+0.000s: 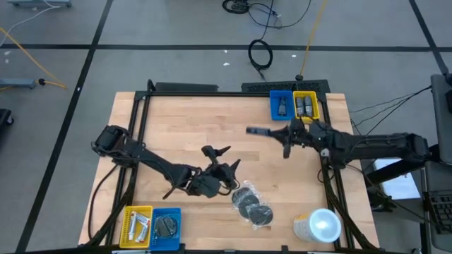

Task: Pick & Place Travel size toiletries
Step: Put the blue shave cream into the top blue bin

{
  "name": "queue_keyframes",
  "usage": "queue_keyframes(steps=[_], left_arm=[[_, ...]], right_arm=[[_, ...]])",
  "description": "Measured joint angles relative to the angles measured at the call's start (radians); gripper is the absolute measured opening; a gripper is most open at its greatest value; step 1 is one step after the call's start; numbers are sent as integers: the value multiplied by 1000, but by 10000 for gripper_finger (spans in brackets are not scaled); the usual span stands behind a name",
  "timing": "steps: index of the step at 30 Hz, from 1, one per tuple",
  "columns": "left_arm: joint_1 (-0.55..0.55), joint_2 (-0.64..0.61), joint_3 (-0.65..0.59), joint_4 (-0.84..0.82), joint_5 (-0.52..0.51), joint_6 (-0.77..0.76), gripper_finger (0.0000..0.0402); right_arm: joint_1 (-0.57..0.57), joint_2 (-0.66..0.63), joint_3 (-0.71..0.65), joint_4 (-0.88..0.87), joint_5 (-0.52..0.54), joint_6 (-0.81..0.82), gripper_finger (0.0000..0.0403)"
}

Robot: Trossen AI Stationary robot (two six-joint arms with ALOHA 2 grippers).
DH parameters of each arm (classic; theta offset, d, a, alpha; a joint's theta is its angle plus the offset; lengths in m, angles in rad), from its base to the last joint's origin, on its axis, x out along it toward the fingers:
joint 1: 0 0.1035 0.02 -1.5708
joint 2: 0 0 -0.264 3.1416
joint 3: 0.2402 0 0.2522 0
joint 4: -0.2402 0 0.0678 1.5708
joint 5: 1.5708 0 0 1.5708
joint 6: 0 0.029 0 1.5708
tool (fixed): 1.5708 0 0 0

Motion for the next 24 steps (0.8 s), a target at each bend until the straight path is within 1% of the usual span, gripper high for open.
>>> queue_keyframes(steps=[4, 9, 12, 15, 21, 24], left_arm=[[-8, -9, 0, -9, 47, -63, 288], [0, -7, 0, -14, 116, -101, 279], [14, -7, 0, -20, 159, -142, 278], [28, -7, 0, -19, 214, -176, 278], [71, -7, 0, -18, 383, -252, 278], [91, -7, 0, -19, 443, -282, 278]], right_arm=[[-87, -27, 57, -190, 135, -29, 0], [-169, -23, 122, -300, 211, -92, 0], [-214, -23, 140, -368, 298, -123, 0], [-253, -21, 140, -423, 364, -157, 0], [-309, 1, 140, -453, 450, -225, 0], [-337, 36, 140, -430, 456, -238, 0]])
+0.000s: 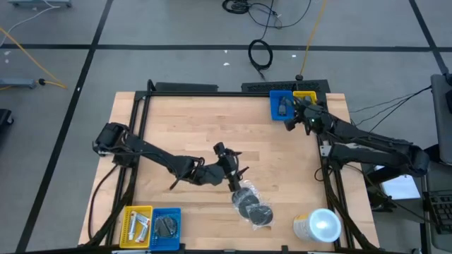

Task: Pick & Place Travel size toiletries
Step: Put the blue shave cream into the top blue bin

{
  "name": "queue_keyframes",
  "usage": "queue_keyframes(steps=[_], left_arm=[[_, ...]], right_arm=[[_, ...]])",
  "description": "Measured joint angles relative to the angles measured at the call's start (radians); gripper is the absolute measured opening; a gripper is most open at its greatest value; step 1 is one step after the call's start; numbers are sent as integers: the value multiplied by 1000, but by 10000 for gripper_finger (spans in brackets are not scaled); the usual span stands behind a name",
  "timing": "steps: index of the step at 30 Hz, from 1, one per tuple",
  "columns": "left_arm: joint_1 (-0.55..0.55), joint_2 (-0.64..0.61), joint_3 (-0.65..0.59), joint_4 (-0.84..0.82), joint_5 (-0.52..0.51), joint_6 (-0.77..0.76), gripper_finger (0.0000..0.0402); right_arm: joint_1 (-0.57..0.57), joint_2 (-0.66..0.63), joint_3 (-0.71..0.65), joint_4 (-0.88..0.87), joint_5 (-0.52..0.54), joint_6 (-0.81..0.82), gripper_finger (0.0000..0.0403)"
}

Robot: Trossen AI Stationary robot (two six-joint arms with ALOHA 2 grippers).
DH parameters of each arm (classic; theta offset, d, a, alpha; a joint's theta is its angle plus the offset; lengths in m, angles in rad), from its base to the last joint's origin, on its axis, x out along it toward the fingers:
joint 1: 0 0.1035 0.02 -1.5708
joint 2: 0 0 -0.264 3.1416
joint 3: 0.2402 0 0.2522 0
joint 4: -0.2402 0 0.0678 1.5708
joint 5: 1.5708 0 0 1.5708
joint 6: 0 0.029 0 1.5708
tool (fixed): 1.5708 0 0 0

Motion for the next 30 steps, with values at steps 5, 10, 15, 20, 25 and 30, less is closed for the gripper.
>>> queue_keyframes(steps=[5, 10, 15, 20, 25, 30], left_arm=[[28, 0, 0, 0, 68, -39, 278], [35, 0, 0, 0, 106, -49, 278], [34, 0, 0, -4, 109, -49, 278], [34, 0, 0, -26, 109, -50, 278], [34, 0, 0, -29, 109, -52, 278], [34, 0, 0, -29, 109, -52, 278]], right_arm=[[-33, 110, 0, 51, -1, -35, 0], [-34, 228, 0, 158, 29, -77, 0], [-34, 320, 0, 258, 70, -106, 0], [-34, 369, 0, 317, 74, -111, 0], [-34, 395, 0, 360, 74, -157, 0], [-41, 394, 0, 358, 75, -177, 7]])
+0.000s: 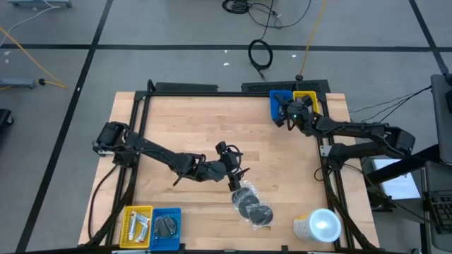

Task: Pick & Place Travel size toiletries
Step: Put the blue shave cream into the top blue bin, then put the black hairbrush into the bottom blue bin

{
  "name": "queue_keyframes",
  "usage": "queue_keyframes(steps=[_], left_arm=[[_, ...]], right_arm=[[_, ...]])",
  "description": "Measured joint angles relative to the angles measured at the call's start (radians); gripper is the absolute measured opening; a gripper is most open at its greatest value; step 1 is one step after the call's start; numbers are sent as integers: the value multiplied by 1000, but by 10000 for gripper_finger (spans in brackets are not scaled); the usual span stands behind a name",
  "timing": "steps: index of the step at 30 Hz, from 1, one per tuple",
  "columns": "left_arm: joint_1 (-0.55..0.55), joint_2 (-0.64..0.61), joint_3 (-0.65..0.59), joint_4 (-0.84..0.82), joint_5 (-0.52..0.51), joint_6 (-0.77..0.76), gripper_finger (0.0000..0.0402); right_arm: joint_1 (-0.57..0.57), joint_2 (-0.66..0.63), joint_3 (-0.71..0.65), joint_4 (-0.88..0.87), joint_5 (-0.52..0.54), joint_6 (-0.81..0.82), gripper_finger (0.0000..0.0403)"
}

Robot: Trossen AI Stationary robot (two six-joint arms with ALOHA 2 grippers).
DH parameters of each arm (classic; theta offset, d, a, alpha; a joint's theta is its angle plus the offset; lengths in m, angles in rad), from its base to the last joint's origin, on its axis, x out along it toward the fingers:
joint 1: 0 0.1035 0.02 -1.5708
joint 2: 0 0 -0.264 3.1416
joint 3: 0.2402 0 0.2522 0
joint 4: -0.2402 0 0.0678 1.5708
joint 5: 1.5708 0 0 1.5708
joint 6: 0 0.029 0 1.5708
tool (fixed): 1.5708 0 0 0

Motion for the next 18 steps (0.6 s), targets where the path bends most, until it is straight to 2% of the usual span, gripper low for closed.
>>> queue_keyframes(steps=[9, 18], left_arm=[[0, 0, 0, -12, 0, -5, 278], [0, 1, 0, -18, 0, -6, 278]], right_arm=[[-21, 0, 0, 0, 0, 0, 35], [-21, 0, 0, 68, -2, -29, 85]])
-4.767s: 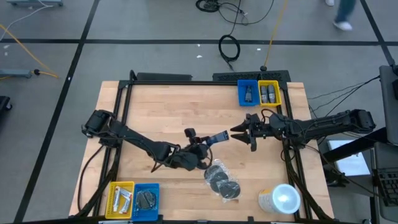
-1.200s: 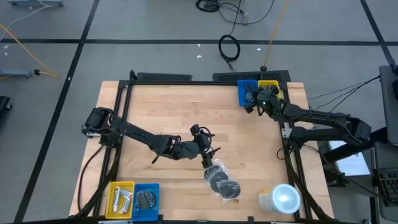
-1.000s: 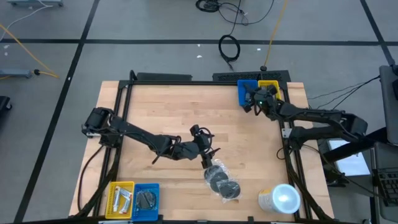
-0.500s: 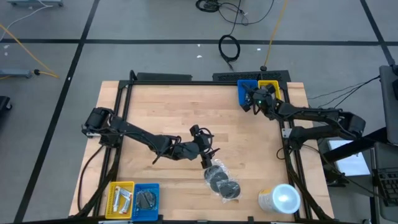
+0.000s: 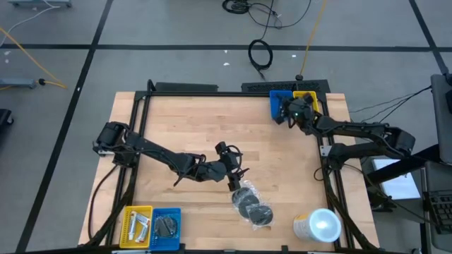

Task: Pick & Place Travel size toiletries
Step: Put the black hairbrush into the bottom blue bin

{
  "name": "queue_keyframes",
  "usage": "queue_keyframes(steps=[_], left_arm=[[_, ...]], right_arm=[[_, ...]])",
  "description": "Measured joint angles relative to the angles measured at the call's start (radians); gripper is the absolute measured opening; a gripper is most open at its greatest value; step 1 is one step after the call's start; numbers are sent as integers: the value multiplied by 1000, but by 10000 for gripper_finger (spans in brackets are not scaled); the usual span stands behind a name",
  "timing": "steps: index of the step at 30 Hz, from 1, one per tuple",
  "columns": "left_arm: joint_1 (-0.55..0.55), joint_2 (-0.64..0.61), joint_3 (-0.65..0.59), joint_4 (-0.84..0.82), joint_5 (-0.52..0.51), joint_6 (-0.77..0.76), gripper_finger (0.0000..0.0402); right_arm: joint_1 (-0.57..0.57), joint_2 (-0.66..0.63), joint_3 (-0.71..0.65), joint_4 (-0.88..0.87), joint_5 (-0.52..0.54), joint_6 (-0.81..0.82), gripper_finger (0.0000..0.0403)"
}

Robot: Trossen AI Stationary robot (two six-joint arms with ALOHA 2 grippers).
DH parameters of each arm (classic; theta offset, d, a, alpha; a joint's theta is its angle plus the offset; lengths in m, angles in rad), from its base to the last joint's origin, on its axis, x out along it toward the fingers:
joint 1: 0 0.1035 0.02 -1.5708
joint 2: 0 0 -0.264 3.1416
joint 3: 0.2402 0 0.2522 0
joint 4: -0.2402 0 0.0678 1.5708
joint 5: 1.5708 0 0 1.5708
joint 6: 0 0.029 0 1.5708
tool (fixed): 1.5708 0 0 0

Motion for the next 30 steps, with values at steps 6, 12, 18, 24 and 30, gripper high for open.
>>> queue_keyframes(steps=[6, 12, 18, 24, 30], left_arm=[[0, 0, 0, -3, 0, -5, 278], [0, 0, 0, -8, 0, -5, 278], [0, 0, 0, -35, -1, -5, 278], [0, 0, 0, -57, -1, -5, 278], [0, 0, 0, -50, -3, 9, 278]], right_arm=[[15, -7, 0, 43, -1, -23, 108], [64, -31, 0, 43, -2, -23, 114], [216, -163, 0, -21, -106, 44, 111], [377, -244, 0, -194, -454, 197, 110], [544, -199, 0, -276, -654, 259, 109]])
